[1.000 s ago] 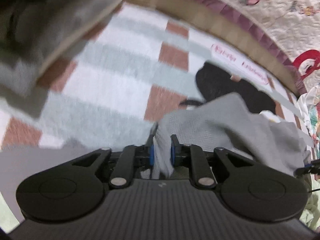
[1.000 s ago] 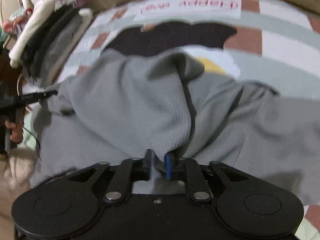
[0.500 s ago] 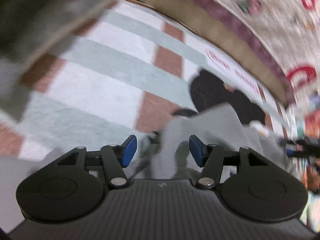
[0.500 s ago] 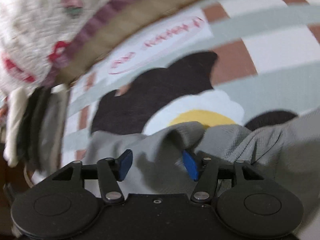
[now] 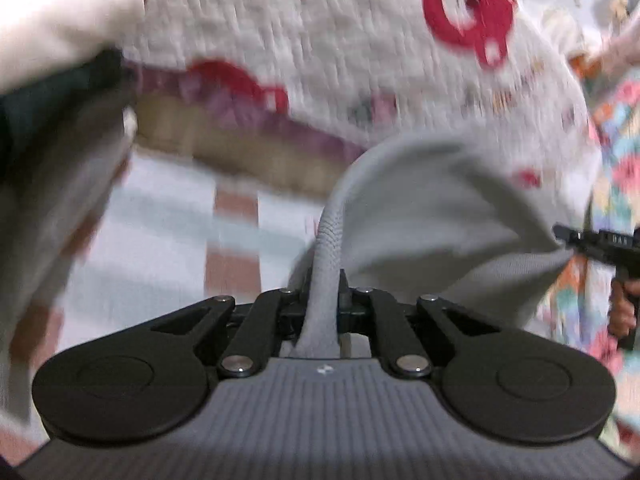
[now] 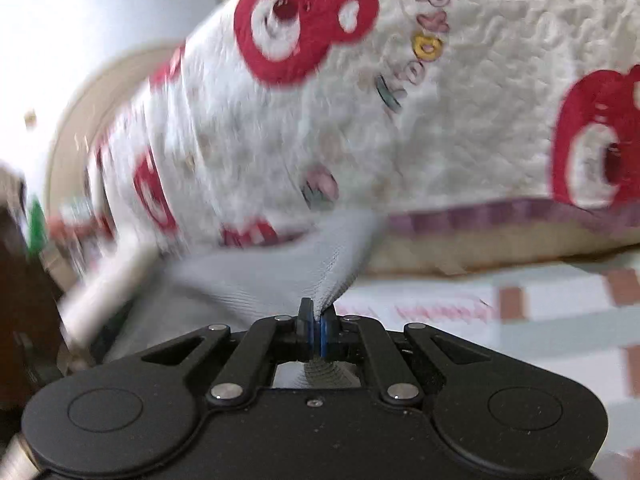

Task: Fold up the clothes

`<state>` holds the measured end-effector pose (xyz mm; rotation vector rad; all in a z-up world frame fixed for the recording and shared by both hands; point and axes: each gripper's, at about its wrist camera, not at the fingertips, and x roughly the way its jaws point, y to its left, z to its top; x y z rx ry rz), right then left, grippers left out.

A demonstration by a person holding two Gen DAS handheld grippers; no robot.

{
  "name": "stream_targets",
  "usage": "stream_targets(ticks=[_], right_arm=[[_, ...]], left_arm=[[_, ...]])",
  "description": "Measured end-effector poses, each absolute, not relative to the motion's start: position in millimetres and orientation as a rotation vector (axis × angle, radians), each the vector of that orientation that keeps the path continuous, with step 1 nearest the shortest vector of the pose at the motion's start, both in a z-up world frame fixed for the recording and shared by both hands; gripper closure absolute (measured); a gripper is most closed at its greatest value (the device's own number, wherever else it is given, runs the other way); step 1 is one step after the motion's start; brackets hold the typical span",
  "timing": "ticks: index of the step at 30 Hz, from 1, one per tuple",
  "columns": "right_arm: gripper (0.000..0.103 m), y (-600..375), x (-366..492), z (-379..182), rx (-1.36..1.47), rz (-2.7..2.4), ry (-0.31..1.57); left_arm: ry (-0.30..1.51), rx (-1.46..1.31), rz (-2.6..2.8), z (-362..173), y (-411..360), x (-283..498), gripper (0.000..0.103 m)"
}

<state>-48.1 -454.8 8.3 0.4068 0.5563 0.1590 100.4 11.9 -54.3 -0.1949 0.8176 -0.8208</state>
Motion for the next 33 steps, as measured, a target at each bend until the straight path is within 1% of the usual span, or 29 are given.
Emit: stream_targets(ticks=[1, 3, 4, 6, 8, 10, 12, 13, 14, 15, 16, 19, 22, 26, 28, 31, 33], right_arm=[[0.098, -456.2, -58.8, -5.2, 0.375, 0.142, 0.611], [0.097, -458.3, -71.5, -51.8, 0.330, 0.061, 0.809], [0.097, -457.7, -75.3, -76.0, 0.298, 0.007, 0.899], [0.097, -459.0, -81.1, -116.6, 0.273, -0.088, 1.053], [0.095, -473.1, -86.7, -136.3, 0.420, -0.201, 1.125], [0.093, -493.5, -93.6, -136.1, 0.622, -0.306, 1.111], [0.092, -503.9, -93.3, -124.5, 0.681, -0.320, 1.058], [0.091, -502.3, -90.6, -115.3, 0.659, -0.308, 1.037], [0.085, -500.5, -87.8, -105.9, 0.636, -0.297, 1.016], [0.077, -496.4, -85.9, -98.2, 0.624, -0.276, 0.998], [0.074, -492.3, -84.0, -92.7, 0.627, -0.248, 0.982], [0.072, -474.6, -69.1, -90.1, 0.651, -0.186, 0.967], [0.070, -467.7, -62.3, -92.8, 0.639, -0.257, 0.936], [0.070, -460.3, -47.2, -97.7, 0.593, -0.267, 0.968], [0.070, -457.1, -45.0, -97.4, 0.578, -0.261, 0.974], [0.059, -456.3, -40.8, -101.6, 0.561, -0.255, 1.007], [0.057, -455.5, -34.6, -104.5, 0.509, -0.300, 1.039]], left_arm=[[0.900, -0.154, -0.827, -69.6, 8.6, 93.2, 0.095], [1.116, -0.017, -0.779, -108.5, -4.0, 82.6, 0.094], [1.194, 0.047, -0.752, -124.3, -9.3, 76.8, 0.093], [1.164, 0.095, -0.768, -123.7, -11.2, 66.4, 0.091], [1.101, 0.084, -0.819, -108.6, -9.9, 61.8, 0.088], [1.060, 0.084, -0.858, -97.3, -10.0, 57.5, 0.086], [1.036, 0.090, -0.886, -89.2, -10.2, 54.0, 0.083], [1.034, 0.081, -0.885, -88.0, -7.4, 54.7, 0.082], [1.032, 0.073, -0.885, -86.8, -4.6, 55.3, 0.080], [1.031, 0.061, -0.884, -85.7, -1.1, 56.5, 0.079], [1.034, 0.032, -0.886, -84.7, 4.3, 59.3, 0.079], [1.047, -0.059, -0.944, -81.7, 7.0, 60.0, 0.079], [1.111, -0.113, -0.923, -89.7, -6.6, 55.1, 0.078], [1.063, 0.007, -0.752, -91.3, -13.3, 55.4, 0.078], [1.029, -0.041, -0.769, -84.3, -3.5, 56.8, 0.078], [0.992, -0.029, -0.804, -77.7, -0.6, 52.4, 0.076], [0.998, 0.000, -0.800, -78.8, -2.8, 51.4, 0.074]])
